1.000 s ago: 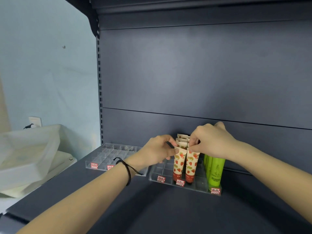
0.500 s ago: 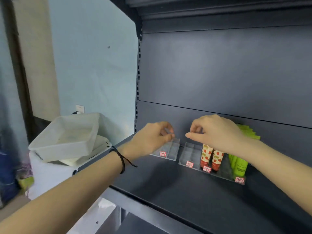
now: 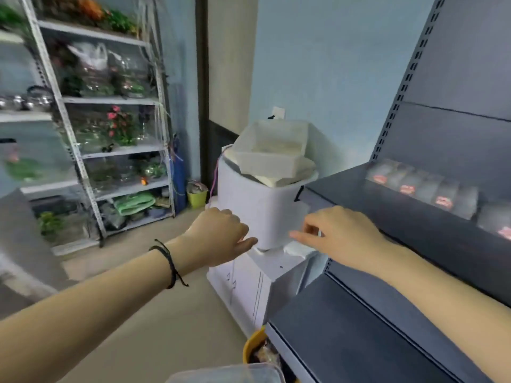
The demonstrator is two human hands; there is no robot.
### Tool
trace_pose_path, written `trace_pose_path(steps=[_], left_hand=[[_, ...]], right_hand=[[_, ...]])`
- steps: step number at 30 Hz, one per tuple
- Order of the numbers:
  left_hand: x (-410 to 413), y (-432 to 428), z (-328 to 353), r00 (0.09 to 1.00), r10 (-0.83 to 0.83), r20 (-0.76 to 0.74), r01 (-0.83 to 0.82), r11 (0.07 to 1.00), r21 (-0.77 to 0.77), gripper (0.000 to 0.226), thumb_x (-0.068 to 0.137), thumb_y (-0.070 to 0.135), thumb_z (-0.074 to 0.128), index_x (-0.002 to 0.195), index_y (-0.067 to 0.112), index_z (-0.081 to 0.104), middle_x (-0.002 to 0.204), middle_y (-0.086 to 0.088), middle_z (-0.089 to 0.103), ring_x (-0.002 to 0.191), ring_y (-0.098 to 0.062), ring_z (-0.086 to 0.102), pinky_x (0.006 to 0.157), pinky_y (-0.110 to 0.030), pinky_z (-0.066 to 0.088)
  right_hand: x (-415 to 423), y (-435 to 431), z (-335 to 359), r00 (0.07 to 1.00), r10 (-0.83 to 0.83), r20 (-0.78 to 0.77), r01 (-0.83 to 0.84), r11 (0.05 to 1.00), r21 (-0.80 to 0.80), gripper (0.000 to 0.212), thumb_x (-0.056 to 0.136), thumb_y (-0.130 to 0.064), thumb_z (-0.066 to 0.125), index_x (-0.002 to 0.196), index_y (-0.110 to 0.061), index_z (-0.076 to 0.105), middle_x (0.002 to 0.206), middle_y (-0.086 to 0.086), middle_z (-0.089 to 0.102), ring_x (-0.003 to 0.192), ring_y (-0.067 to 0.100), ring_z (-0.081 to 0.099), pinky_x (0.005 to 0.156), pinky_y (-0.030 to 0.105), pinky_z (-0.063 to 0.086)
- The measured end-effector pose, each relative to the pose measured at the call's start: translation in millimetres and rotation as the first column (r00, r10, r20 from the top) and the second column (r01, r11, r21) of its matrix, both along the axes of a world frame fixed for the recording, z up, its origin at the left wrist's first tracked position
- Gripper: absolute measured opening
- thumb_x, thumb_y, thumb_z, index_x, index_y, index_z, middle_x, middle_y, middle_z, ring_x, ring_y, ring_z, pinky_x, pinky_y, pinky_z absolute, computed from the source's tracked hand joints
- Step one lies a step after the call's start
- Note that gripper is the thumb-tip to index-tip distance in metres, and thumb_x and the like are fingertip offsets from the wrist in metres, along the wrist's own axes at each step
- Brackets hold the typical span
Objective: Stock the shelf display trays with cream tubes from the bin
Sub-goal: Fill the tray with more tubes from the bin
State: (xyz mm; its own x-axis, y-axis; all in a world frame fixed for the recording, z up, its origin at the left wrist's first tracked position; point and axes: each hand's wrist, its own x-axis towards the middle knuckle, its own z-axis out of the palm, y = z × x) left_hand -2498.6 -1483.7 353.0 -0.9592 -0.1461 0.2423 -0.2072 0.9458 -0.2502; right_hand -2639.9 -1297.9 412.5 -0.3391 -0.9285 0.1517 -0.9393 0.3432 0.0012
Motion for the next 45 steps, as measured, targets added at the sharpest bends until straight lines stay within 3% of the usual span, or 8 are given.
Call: trace_pose_path(steps=[8, 16, 25, 32, 35, 40, 42, 45], left_hand=[[121.6, -7.6, -224.1, 0.913, 0.19, 0.361, -0.302, 0.911, 0.283, 0.062, 0.093, 0.059, 0.023, 0.086, 0.014, 0.065, 0.087, -0.004, 0.066, 0.083, -0.028, 0.06, 0.065, -0.031, 0.042], [156.9, 55.3, -404.2, 0.67, 0.226, 0.707, -0.688, 0.545, 0.479, 0.064, 0.089, 0.067, 0.028, 0.094, 0.014, 0.063, 0.094, -0.004, 0.063, 0.082, -0.023, 0.055, 0.063, -0.03, 0.037], [149.6, 78.7, -560.0, 0.523, 0.446, 0.727, -0.692, -0.276, 0.667, 0.037, 0.088, 0.049, 0.055, 0.099, 0.014, 0.052, 0.082, -0.001, 0.06, 0.075, -0.017, 0.056, 0.064, -0.026, 0.041], [142.5, 93.6, -640.7, 0.493, 0.421, 0.761, -0.687, -0.349, 0.638, 0.056, 0.091, 0.038, 0.056, 0.14, 0.017, 0.038, 0.132, -0.008, 0.051, 0.114, -0.02, 0.053, 0.085, -0.025, 0.04], [139.3, 93.2, -658.1, 0.482, 0.476, 0.736, -0.7, -0.295, 0.65, 0.05, 0.09, 0.039, 0.055, 0.137, 0.025, 0.042, 0.116, -0.006, 0.059, 0.081, -0.007, 0.058, 0.075, -0.027, 0.043], [137.8, 85.3, -682.5, 0.437, 0.498, 0.749, -0.779, -0.207, 0.592, 0.04, 0.086, 0.044, 0.056, 0.123, 0.03, 0.055, 0.114, 0.0, 0.063, 0.091, -0.02, 0.063, 0.077, -0.032, 0.05], [137.6, 84.1, -682.9, 0.429, 0.472, 0.77, -0.805, -0.187, 0.563, 0.029, 0.088, 0.041, 0.056, 0.114, 0.029, 0.058, 0.094, 0.003, 0.068, 0.075, -0.016, 0.063, 0.065, -0.027, 0.045], [138.3, 84.5, -682.7, 0.455, 0.467, 0.758, -0.794, -0.171, 0.583, 0.008, 0.087, 0.034, 0.058, 0.088, 0.026, 0.055, 0.07, 0.005, 0.058, 0.07, -0.017, 0.06, 0.053, -0.026, 0.034]], right_hand=[[62.9, -62.5, -218.9, 0.931, 0.055, 0.362, -0.217, 0.879, 0.425, 0.054, 0.093, -0.064, 0.035, 0.064, -0.019, 0.042, 0.061, -0.004, 0.046, 0.057, 0.014, 0.046, 0.053, 0.029, 0.033], [85.1, -41.7, -432.7, 0.832, -0.153, 0.533, -0.295, 0.692, 0.659, 0.054, 0.094, -0.06, 0.039, 0.06, -0.018, 0.034, 0.054, -0.002, 0.031, 0.05, 0.016, 0.034, 0.049, 0.028, 0.022], [99.4, -21.6, -607.4, 0.689, -0.352, 0.634, -0.266, 0.691, 0.672, 0.043, 0.092, -0.056, 0.049, 0.076, -0.015, 0.046, 0.067, 0.0, 0.042, 0.064, 0.02, 0.045, 0.056, 0.032, 0.027], [120.5, -14.7, -699.0, 0.553, -0.472, 0.687, -0.3, 0.656, 0.693, 0.042, 0.092, -0.053, 0.05, 0.077, -0.015, 0.042, 0.063, 0.001, 0.035, 0.057, 0.02, 0.035, 0.053, 0.033, 0.021], [118.0, -14.0, -717.8, 0.543, -0.486, 0.685, -0.289, 0.658, 0.695, 0.043, 0.09, -0.053, 0.051, 0.073, -0.016, 0.039, 0.064, 0.002, 0.034, 0.059, 0.02, 0.037, 0.056, 0.034, 0.021], [117.6, -28.1, -737.7, 0.455, -0.504, 0.734, -0.258, 0.714, 0.651, 0.051, 0.089, -0.055, 0.051, 0.065, -0.012, 0.038, 0.06, 0.011, 0.031, 0.056, 0.02, 0.032, 0.062, 0.032, 0.021], [119.1, -32.6, -745.8, 0.413, -0.509, 0.755, -0.245, 0.737, 0.631, 0.064, 0.089, -0.057, 0.05, 0.079, 0.006, 0.055, 0.079, 0.032, 0.052, 0.061, 0.032, 0.045, 0.064, 0.032, 0.027], [122.6, -32.5, -754.1, 0.38, -0.501, 0.777, -0.238, 0.759, 0.606, 0.068, 0.089, -0.058, 0.05, 0.102, 0.007, 0.061, 0.107, 0.03, 0.062, 0.08, 0.041, 0.061, 0.069, 0.04, 0.045]])
